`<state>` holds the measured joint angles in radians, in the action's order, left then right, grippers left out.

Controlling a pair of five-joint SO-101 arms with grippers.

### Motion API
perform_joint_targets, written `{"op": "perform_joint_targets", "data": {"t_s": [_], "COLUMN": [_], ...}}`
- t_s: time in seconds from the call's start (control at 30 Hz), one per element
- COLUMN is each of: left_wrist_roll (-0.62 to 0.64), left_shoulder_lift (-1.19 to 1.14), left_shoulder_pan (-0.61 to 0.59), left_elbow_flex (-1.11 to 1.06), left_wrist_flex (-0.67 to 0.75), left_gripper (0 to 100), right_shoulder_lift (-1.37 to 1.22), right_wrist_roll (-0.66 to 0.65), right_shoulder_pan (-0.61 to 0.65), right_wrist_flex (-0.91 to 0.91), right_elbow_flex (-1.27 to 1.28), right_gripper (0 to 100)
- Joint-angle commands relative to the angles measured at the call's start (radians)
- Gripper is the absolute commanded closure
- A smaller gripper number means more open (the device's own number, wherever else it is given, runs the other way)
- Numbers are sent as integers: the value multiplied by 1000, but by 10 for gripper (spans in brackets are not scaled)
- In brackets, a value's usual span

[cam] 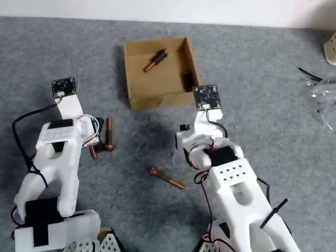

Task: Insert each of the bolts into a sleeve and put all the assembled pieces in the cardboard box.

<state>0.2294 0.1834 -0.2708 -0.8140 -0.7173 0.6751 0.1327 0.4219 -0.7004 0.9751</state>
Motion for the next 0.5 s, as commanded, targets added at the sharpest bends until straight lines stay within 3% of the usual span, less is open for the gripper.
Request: {"op": "perform_joint_targets", "data": {"t_s": [0.0,0.47], "left_wrist_roll": [6,8], "left_shoulder_lift": [4,-65], "left_shoulder_pan": [-2,12], "left_elbow_flex": [-4,45], "left_wrist_flex": [9,-34], "left_gripper": [889,888], "right_shoulder_lift": [4,4], "right_wrist_roll": [-14,-14], "right_shoulder_pan": [-12,-10], "right_wrist_flex": [35,36], "right_elbow_flex": [-5,-5], "right_gripper": [994,994]}}
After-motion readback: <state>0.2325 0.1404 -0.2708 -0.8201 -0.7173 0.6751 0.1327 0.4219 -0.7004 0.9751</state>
